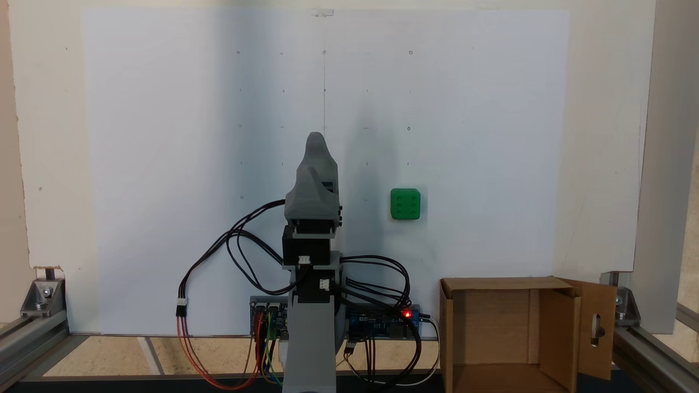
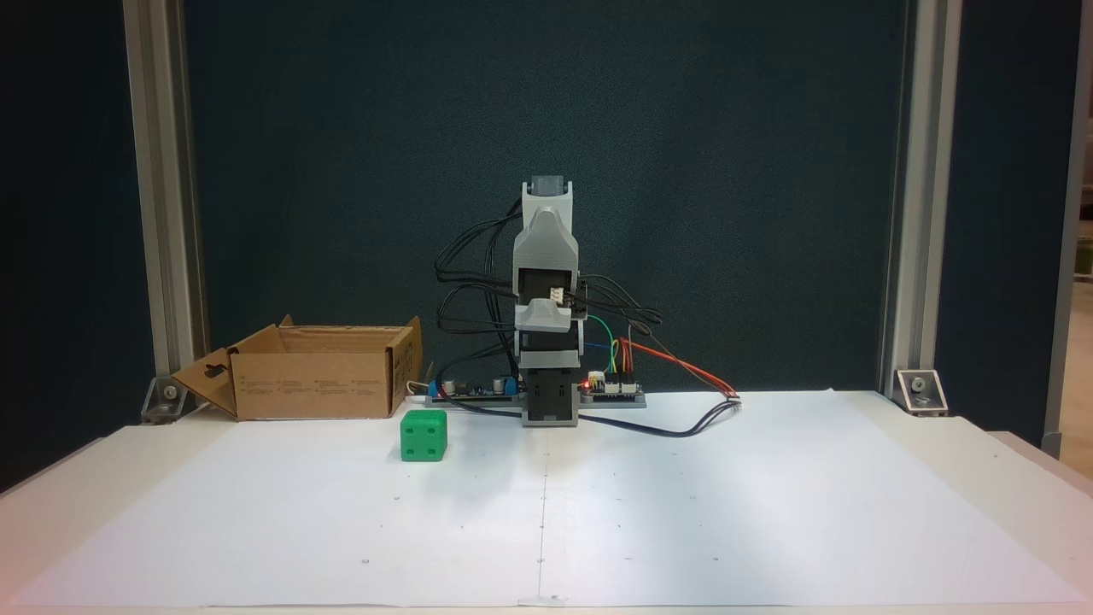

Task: Grasp a green dice and put it in the bin.

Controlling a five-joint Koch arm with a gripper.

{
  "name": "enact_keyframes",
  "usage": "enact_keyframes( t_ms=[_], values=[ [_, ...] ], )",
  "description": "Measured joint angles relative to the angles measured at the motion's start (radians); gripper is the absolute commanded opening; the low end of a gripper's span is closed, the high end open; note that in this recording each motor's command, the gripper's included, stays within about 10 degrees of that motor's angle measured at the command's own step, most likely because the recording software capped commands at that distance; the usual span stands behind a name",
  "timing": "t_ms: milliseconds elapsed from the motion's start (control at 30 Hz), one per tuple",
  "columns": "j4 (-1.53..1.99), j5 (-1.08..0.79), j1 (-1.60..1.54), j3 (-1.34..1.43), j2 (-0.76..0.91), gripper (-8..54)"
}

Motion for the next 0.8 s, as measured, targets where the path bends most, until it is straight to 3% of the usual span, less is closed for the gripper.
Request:
enact_keyframes(
  t_ms=[800],
  values=[
    [0.064,0.000,0.058,0.000,0.000,45.1]
  ],
)
